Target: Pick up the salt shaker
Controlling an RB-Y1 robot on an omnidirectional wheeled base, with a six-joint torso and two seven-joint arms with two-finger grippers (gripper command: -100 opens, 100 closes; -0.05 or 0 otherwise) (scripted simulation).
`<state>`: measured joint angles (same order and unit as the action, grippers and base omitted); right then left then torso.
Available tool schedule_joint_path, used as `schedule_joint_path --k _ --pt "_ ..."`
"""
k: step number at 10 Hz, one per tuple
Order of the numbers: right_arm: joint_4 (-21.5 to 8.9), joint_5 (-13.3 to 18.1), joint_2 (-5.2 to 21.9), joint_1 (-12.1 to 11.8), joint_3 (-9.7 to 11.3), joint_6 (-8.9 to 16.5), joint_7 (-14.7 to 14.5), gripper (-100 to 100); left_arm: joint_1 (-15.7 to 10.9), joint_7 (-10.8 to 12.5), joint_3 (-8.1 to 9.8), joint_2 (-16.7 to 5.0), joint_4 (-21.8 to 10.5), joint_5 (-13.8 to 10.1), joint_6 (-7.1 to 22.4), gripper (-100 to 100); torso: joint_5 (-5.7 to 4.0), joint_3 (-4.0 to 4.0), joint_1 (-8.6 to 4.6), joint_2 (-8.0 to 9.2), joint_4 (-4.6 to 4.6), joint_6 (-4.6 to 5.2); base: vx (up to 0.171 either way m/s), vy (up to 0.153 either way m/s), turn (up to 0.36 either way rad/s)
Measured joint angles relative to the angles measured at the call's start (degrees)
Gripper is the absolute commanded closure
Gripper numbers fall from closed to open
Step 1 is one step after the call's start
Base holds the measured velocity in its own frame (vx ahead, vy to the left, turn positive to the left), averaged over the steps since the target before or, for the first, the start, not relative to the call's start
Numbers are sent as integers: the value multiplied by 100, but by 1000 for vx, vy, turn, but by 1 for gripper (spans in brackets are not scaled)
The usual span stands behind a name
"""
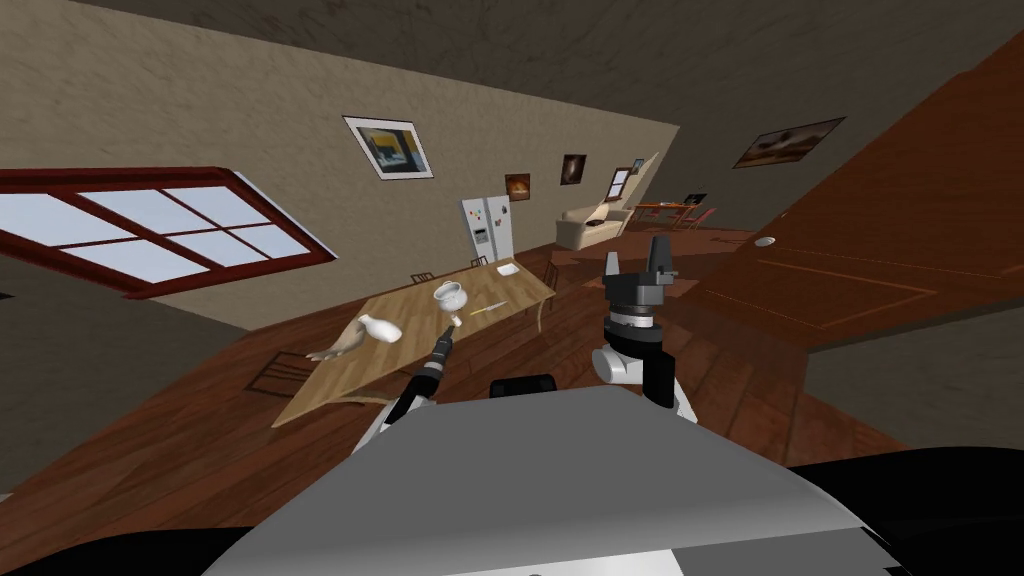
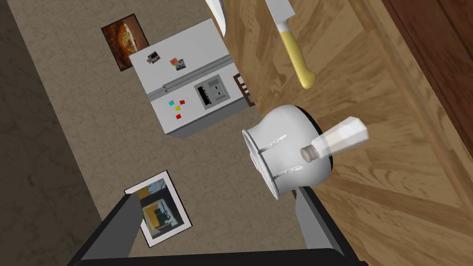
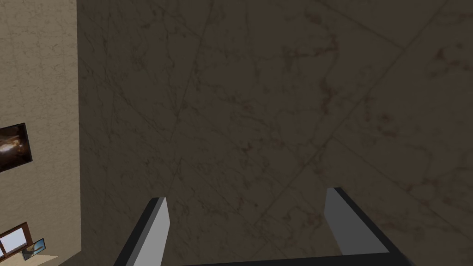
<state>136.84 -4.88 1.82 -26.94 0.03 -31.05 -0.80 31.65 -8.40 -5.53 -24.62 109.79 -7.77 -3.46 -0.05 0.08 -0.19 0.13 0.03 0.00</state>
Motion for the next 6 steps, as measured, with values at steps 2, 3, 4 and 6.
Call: schedule_joint_path --k 2,3,4,6 --pt "0 0 0 -1 -1 0 0 0 -25 -59 -133 -200 -225 -101 274 -100 -1 -3 4 -6 -1 -3 -1 -46 -124" --pt "0 0 0 0 0 0 0 0 -95 -35 -174 -407 -408 -204 398 -100 1 -4 11 -6 -1 0 -3 -24 -91" --pt "0 0 0 -1 -1 0 0 0 -93 -48 -207 -431 -438 -218 513 -100 2 -3 15 -5 -1 -3 -4 -35 -153" --pt "0 0 0 0 0 0 0 0 -272 -93 -357 -698 -689 -350 896 -100 0 -4 7 -8 -1 0 2 -49 -175"
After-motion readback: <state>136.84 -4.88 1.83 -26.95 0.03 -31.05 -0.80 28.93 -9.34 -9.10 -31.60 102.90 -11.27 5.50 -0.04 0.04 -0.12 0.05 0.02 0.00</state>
